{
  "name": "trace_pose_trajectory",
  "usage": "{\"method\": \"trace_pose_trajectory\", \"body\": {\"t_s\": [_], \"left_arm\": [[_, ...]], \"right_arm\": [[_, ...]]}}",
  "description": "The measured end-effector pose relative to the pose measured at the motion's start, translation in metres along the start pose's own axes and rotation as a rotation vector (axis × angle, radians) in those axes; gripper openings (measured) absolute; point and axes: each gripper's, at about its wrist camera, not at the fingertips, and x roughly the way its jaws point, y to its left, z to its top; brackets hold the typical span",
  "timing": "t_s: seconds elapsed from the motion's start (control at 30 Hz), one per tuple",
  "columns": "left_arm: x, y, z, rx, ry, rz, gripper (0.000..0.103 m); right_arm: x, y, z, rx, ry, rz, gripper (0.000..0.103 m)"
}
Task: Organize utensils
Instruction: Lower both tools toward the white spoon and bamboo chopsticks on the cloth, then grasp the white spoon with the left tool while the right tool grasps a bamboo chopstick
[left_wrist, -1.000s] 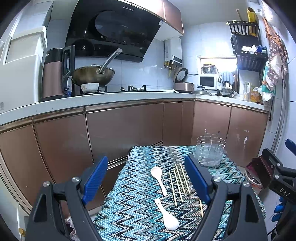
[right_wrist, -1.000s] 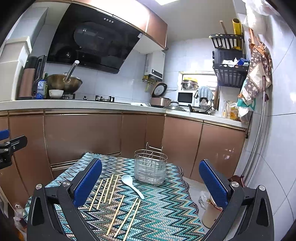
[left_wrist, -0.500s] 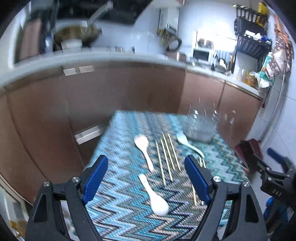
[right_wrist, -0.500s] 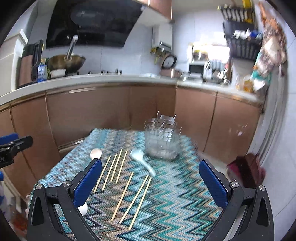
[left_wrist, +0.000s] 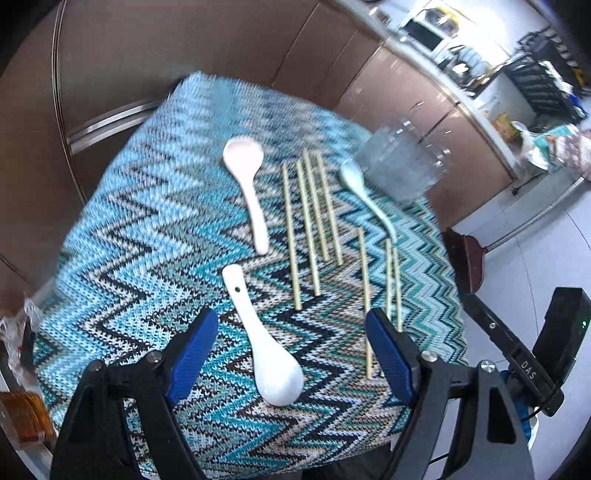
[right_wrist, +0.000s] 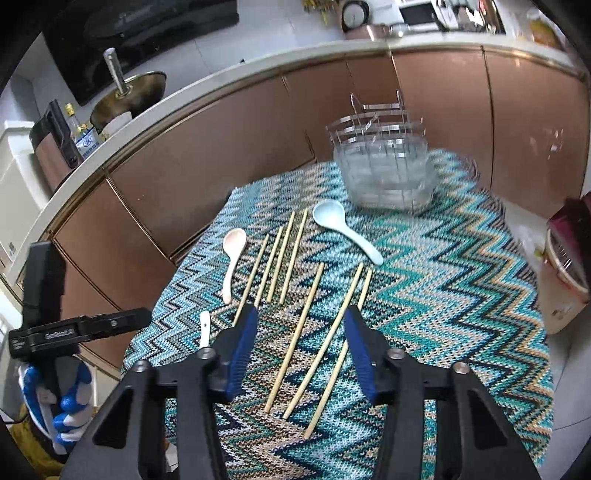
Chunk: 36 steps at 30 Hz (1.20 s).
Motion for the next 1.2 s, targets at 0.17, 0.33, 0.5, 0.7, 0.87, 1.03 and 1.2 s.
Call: {"method": "trace_pose_trajectory", "body": {"t_s": [0.17, 0.33, 0.5, 0.7, 0.87, 1.03, 1.2], "left_arm": [[0.024, 0.018, 0.008, -0.077, 0.094, -0.006, 0.058], [0.043, 0.022, 0.012, -0.113, 0.155, 0.02, 0.053], [0.06, 0.021, 0.012, -0.127, 0.221, 0.053, 0.035], [0.074, 0.018, 0.011, -0.137, 0.265, 0.103, 0.031], [0.08, 0.017, 0.014, -0.139, 0.287, 0.145, 0.023], [0.089, 0.007, 0.017, -0.094, 0.318, 0.193, 0.023], [0.094, -0.002, 0.017, -0.056, 0.317, 0.235, 0.021]], "right_arm": [[0.016, -0.014, 0.004, 0.01, 0.039, 0.015, 0.042], [0.032, -0.022, 0.005, 0.018, 0.067, 0.029, 0.042], [0.038, -0.035, 0.006, 0.04, 0.077, 0.039, 0.042], [0.046, -0.044, 0.009, 0.041, 0.095, 0.041, 0.042], [0.055, -0.047, 0.01, 0.037, 0.127, 0.04, 0.038], [0.066, -0.05, 0.014, 0.044, 0.176, 0.046, 0.033], [0.084, -0.05, 0.022, 0.049, 0.248, 0.053, 0.023]]}}
